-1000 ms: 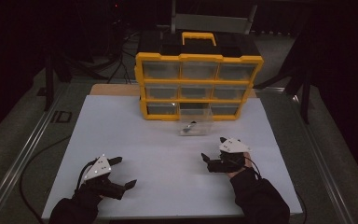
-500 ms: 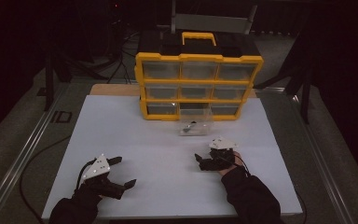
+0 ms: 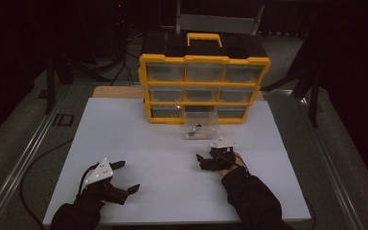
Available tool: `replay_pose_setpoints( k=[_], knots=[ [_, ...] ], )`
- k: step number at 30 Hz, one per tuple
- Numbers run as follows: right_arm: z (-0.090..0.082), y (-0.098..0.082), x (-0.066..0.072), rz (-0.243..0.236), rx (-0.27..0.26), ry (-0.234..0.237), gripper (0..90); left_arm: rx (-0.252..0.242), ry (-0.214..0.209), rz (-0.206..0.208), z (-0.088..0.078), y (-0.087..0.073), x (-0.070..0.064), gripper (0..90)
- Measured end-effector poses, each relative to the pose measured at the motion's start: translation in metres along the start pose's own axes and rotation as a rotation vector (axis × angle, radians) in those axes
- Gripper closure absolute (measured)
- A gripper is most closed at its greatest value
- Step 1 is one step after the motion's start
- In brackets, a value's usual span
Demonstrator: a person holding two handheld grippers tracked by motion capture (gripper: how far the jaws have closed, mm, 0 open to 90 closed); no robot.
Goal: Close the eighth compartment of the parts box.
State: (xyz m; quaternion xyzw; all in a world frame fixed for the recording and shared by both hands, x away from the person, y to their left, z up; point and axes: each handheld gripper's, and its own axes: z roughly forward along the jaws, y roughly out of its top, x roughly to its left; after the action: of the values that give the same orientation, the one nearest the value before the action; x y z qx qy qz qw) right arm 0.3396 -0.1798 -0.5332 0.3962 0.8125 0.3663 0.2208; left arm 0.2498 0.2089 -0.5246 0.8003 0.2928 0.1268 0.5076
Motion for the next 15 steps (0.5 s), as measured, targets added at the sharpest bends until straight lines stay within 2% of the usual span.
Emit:
replay_pose_setpoints(
  k=[3, 5, 15],
  knots=[
    [0.0021, 0.0026, -0.0002, -0.003, 0.006, -0.003, 16.1, 0.0, -0.002, -0.004, 0.0002, -0.0002, 0.0004, 0.0],
    [0.0032, 0.0042, -0.0004, 0.001, 0.008, -0.007, 21.9, 0.001, -0.001, -0.003, 0.0003, -0.0002, 0.0003, 0.0],
    [0.0081, 0.0062, -0.0044, 0.012, 0.03, -0.012, 38.5, 0.004, -0.003, -0.001, 0.0011, -0.0005, -0.0002, 0.0]
  ],
)
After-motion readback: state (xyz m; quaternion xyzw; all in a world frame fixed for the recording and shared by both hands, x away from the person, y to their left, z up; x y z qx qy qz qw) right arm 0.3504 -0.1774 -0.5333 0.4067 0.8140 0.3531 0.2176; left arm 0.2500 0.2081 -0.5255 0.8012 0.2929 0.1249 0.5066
